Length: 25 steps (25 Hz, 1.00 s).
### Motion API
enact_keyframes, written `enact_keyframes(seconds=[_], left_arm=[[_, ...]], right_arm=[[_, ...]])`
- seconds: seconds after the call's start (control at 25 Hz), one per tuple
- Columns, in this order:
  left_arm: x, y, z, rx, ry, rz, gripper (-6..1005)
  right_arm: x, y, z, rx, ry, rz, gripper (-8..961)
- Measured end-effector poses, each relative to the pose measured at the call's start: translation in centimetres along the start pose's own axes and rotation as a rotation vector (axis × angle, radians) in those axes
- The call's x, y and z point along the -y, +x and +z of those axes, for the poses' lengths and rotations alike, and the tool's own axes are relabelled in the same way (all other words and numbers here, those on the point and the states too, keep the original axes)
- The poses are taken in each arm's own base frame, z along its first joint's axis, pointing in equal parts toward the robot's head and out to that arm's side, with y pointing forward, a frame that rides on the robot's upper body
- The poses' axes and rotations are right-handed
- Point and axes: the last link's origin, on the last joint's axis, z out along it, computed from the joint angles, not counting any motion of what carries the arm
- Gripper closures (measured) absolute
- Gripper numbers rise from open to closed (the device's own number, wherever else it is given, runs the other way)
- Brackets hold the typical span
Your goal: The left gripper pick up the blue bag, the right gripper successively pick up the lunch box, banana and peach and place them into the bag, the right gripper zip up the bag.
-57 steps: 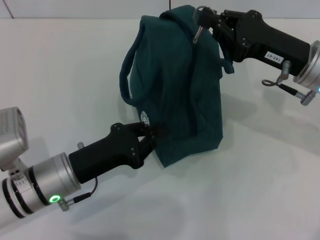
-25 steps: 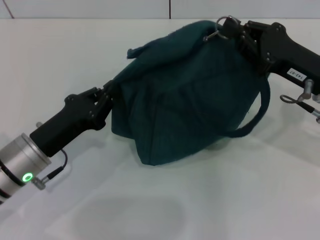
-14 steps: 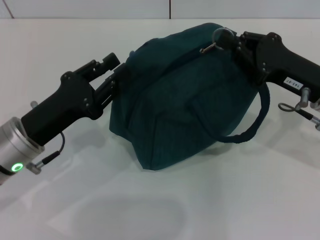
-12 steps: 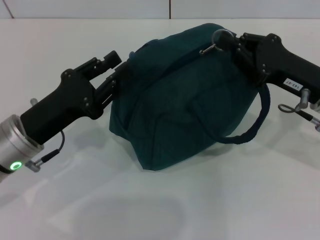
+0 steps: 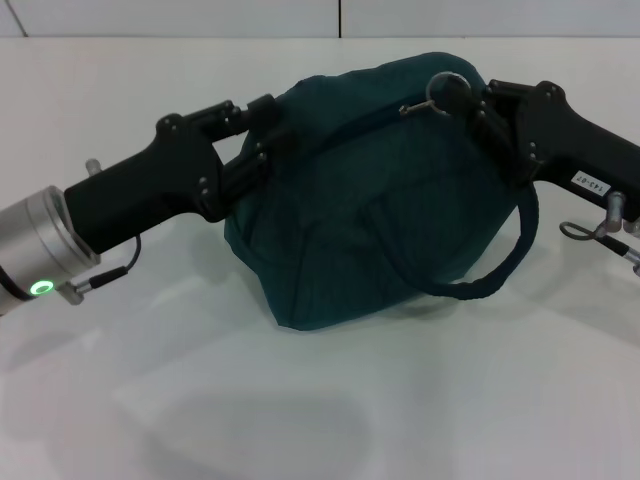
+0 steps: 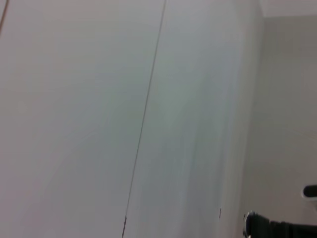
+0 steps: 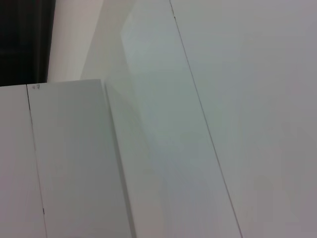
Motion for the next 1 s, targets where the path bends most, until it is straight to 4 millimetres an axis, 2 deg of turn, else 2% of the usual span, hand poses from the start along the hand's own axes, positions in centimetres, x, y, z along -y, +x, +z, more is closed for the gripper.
enact_keyframes(seconds=[0.28, 0.44, 0.72, 1.0], left_arm=[[-0.2, 1.3, 0.5, -0.038, -0.026, 0.074, 616], [0.5, 1.9, 0.7, -0.011, -0.025, 0.101, 616], [2.0, 1.7, 1.5, 0.101, -0.016, 0.088, 617], [2.4, 1.3, 2.1, 0.155, -0.016, 0.073, 624]], right_arm=[[-0.2, 0.1, -0.1, -0.002, -0.005, 0.004, 944], [-0.3, 0.1, -0.1, 0.003, -0.013, 0.006, 944], [-0.4, 0.0, -0.3, 0.01, -0.02, 0.009, 944], [-0.5, 0.1, -0.7, 0.018, -0.007, 0.02, 944]])
